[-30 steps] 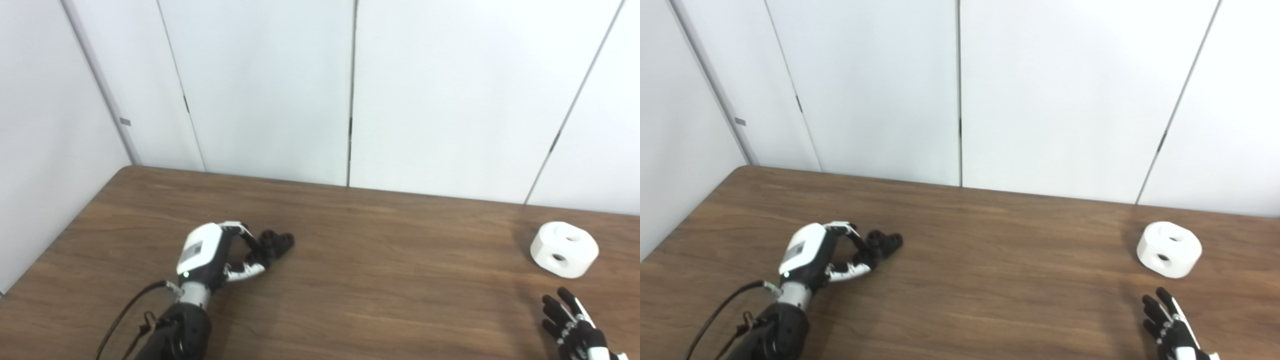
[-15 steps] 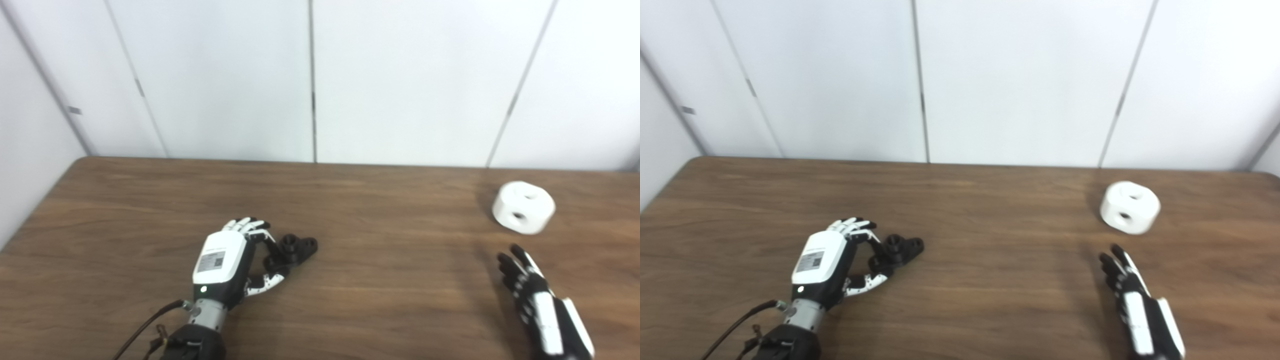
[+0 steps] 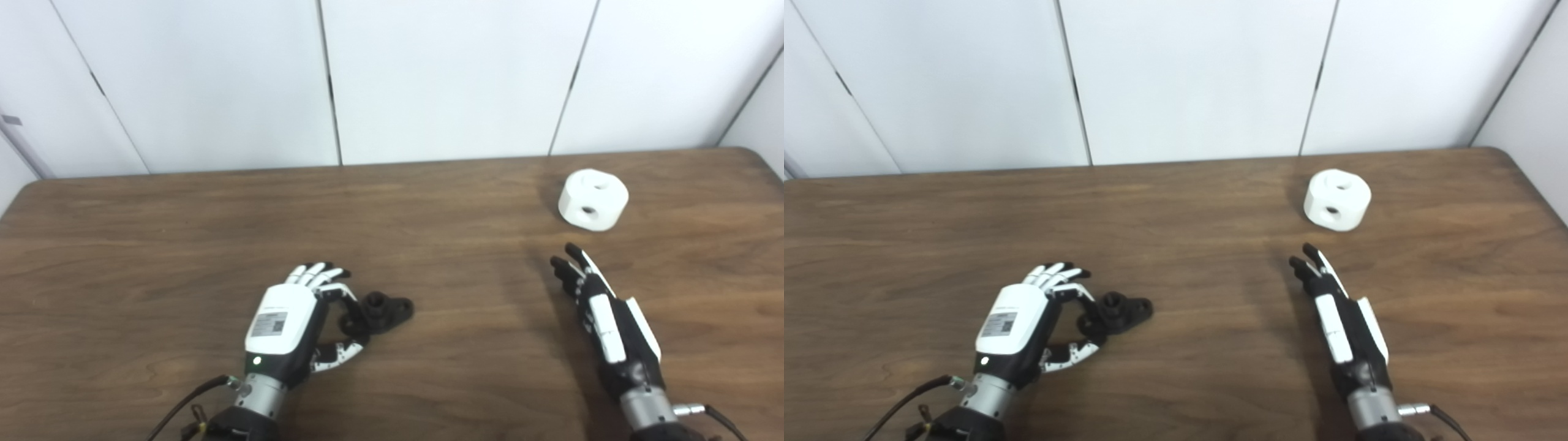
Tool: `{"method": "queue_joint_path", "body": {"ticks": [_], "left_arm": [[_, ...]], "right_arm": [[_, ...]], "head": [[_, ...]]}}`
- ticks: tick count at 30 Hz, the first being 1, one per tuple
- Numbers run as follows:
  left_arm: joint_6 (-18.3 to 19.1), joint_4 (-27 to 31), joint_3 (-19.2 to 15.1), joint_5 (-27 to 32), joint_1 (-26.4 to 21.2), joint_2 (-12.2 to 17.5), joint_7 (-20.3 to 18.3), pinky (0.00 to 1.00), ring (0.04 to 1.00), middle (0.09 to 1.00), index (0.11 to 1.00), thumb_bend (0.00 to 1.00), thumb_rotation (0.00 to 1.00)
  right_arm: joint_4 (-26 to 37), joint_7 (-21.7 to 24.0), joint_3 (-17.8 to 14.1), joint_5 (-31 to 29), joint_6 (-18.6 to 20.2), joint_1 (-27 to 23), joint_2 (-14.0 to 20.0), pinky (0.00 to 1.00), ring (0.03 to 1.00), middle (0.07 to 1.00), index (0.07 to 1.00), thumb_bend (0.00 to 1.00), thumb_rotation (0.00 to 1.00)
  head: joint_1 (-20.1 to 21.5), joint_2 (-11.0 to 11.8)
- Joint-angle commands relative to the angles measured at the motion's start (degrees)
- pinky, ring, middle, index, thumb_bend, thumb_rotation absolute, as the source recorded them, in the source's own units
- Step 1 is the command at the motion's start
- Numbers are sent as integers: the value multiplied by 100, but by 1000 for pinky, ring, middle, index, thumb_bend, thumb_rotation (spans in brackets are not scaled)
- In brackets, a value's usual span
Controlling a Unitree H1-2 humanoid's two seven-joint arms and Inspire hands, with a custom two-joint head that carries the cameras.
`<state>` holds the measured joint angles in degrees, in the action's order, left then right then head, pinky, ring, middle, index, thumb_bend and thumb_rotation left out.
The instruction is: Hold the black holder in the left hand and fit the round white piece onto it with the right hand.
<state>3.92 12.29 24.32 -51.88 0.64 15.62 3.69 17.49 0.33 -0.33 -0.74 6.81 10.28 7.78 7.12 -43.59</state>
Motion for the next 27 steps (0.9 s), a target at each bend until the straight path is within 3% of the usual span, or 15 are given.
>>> {"method": "queue_joint_path", "body": {"ticks": [1, 13, 27], "left_arm": [[-111, 123, 16, 1, 50, 26, -145, 911, 887, 822, 488, 516, 55], [-689, 412, -53, 408, 376, -3, -345, 897, 877, 819, 487, 517, 49], [-773, 687, -126, 267, 592, -130, -579, 898, 875, 807, 487, 517, 53]], "right_arm": [[139, 68, 84, -14, 117, -56, -146, 916, 917, 894, 941, 657, 1000], [344, 29, 138, 22, 331, -57, -108, 949, 927, 897, 937, 655, 1000], [484, 70, 86, -23, 532, -50, -12, 945, 928, 899, 944, 665, 1000]], "head": [[34, -22], [140, -89], [0, -209]]}}
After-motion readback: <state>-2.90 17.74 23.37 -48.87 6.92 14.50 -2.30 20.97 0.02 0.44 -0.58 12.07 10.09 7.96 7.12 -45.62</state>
